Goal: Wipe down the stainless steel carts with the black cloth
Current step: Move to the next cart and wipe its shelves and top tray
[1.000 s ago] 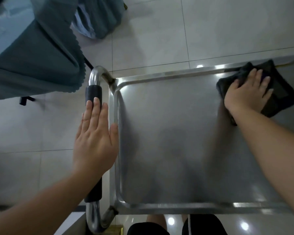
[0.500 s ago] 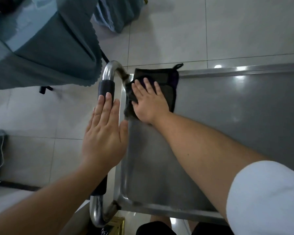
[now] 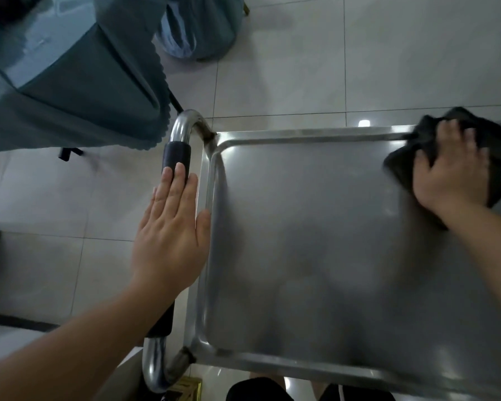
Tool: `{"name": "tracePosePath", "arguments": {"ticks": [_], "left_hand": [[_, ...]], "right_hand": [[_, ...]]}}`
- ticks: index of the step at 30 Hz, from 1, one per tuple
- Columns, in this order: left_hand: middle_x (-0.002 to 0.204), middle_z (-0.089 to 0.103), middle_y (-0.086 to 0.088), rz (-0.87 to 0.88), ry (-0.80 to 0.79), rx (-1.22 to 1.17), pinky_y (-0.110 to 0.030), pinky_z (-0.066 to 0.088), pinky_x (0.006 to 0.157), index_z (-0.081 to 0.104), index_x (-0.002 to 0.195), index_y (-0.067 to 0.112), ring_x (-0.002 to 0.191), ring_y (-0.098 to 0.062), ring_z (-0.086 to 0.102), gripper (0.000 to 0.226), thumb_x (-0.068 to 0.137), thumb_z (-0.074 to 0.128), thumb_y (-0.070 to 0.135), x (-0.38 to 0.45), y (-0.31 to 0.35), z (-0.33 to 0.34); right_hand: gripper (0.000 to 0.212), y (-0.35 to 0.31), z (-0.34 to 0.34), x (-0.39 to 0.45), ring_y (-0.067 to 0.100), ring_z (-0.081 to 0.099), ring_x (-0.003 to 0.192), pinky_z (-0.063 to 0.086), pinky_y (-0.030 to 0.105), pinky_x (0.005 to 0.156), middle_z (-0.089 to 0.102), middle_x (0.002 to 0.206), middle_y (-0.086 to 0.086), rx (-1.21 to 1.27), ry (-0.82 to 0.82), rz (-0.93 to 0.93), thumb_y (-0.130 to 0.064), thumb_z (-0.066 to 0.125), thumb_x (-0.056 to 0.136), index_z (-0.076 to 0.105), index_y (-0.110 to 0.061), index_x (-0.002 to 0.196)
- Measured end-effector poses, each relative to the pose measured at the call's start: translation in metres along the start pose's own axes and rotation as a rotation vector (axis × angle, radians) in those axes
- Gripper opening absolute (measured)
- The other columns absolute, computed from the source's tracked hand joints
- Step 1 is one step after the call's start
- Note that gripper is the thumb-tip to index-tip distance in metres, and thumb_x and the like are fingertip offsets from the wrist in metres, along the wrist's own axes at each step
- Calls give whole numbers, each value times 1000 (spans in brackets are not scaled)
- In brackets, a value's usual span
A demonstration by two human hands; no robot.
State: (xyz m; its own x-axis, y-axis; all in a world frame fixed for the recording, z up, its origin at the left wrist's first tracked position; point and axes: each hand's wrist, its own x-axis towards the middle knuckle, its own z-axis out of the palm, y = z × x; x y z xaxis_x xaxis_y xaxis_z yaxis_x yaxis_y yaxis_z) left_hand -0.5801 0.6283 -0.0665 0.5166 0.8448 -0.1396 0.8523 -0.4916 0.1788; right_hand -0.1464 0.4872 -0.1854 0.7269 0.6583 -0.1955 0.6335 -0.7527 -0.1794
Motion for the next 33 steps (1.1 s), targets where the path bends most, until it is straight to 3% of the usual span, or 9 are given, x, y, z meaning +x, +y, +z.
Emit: {"name": "tracePosePath", "arguments": {"ticks": [3,6,10,14,17,22,26,33], "left_hand": [[179,-2,5,-3,12,0,-26,-11,128,16,170,19,160,-3,-15,65,112,21,47,1,1,-1],[179,-1,5,-8,17,-13,-22,-14,126,16,170,19,161,-3,-15,65,112,20,47,1,2,-1],[179,-1,5,-1,27,-18,-20,-16,125,15,170,19,161,-3,-15,64,113,20,46,1,4,-2],[179,1,3,1,45,-13,-21,-15,126,16,170,19,161,-3,-14,63,113,22,44,2,3,2],[178,6,1,-9,83,-2,-23,-12,128,20,169,17,162,-5,-10,61,113,26,41,3,3,5],[178,8,-1,5,98,1,-26,-9,130,21,169,15,163,-8,-8,61,114,28,40,3,1,5],[178,3,1,1,76,3,-28,-10,130,17,170,18,162,-6,-13,61,114,22,42,3,2,4],[179,-1,2,0,54,40,-31,-10,128,9,171,21,162,-10,-13,63,113,20,43,1,3,1]], "right_hand": [[76,-18,0,19,28,2,160,5,55,128,6,174,0,12,24,194,-55,18,100,9,-19,166],[76,-68,11,23,30,0,160,3,57,127,9,174,0,33,17,179,-52,19,100,12,-16,166],[73,-167,35,5,29,4,160,-2,55,127,17,173,1,23,-21,-86,-51,21,101,20,-15,165],[73,-272,61,-28,26,-1,160,-6,52,127,9,174,-1,-12,-92,-396,-53,20,103,12,-18,166],[71,-314,75,-50,23,-4,160,-7,50,128,3,174,-3,-12,-147,-615,-55,17,105,7,-20,166],[71,-316,85,-94,21,-9,160,-4,51,128,-4,174,-5,-22,-214,-717,-56,13,105,-2,-24,166],[77,-293,94,-159,20,-18,158,-4,52,127,-14,172,-5,-35,-272,-832,-58,20,104,-13,-23,164],[71,-227,108,-277,20,-24,157,-5,52,127,-15,172,-3,-68,-338,-953,-55,18,107,-5,-22,166]]}}
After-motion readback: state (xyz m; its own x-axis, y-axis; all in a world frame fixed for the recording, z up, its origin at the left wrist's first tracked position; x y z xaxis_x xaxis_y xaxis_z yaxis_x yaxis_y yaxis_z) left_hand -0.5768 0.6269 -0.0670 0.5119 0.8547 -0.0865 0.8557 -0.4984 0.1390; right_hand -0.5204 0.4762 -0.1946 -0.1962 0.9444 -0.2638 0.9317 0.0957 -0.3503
